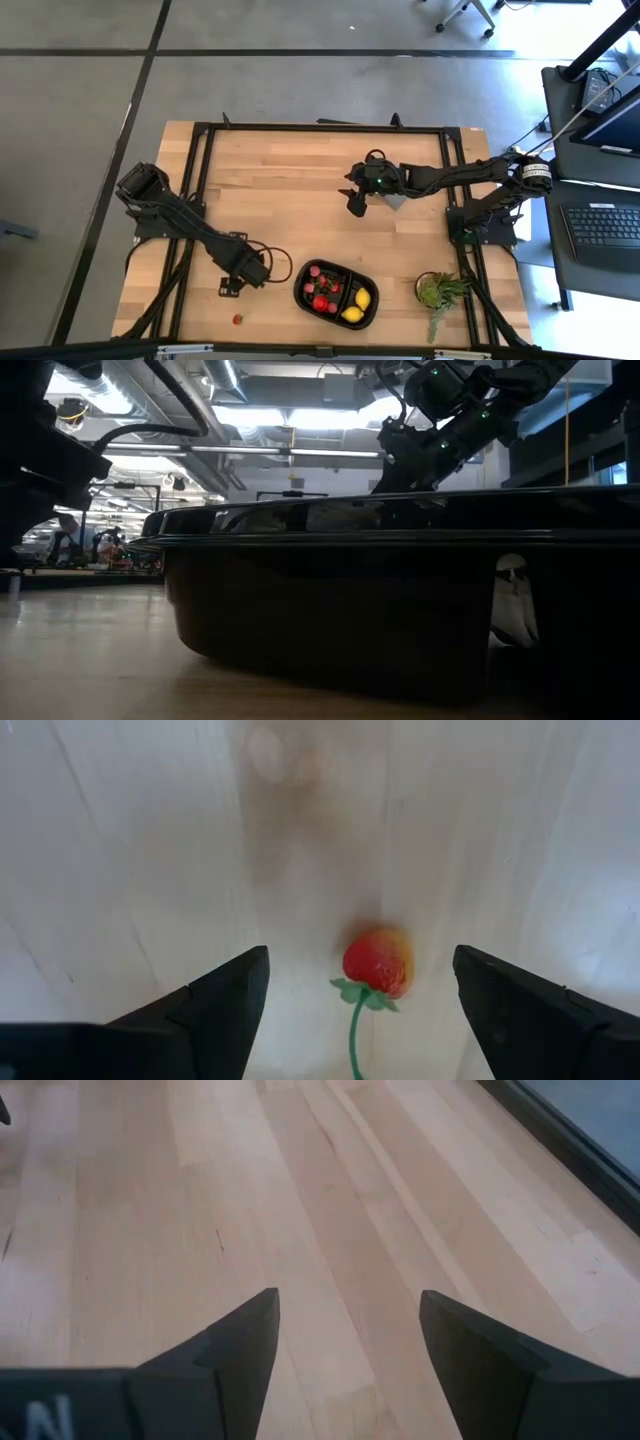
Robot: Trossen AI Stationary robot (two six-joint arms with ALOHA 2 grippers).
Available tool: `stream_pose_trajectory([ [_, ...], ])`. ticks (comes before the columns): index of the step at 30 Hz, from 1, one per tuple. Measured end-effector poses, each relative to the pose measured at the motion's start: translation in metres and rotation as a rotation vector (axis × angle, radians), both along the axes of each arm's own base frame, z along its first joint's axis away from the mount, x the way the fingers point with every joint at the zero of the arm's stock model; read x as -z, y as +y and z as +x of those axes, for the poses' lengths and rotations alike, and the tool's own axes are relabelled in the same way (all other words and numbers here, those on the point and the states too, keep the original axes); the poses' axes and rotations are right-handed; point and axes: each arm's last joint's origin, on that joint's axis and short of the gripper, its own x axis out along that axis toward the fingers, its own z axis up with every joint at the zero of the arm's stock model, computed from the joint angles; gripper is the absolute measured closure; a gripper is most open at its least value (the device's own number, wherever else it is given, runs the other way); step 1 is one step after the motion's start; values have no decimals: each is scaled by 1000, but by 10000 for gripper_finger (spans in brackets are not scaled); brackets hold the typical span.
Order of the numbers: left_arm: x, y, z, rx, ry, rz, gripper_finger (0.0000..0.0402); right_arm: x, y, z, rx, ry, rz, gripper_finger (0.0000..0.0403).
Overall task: Pick and placing Produce into tupperware
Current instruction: Put the strawberry into the black bin
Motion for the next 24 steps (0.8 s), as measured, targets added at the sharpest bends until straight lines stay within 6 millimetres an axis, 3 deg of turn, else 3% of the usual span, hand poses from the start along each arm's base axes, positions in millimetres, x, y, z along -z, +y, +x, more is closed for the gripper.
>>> stream_pose_trajectory([
  [16, 1, -6, -3, -19, -19, 20, 96, 0, 0, 0, 0, 1, 0, 159],
  [24, 21, -11, -3, -16, 89, 33, 96, 0, 0, 0, 0, 1, 0, 159],
])
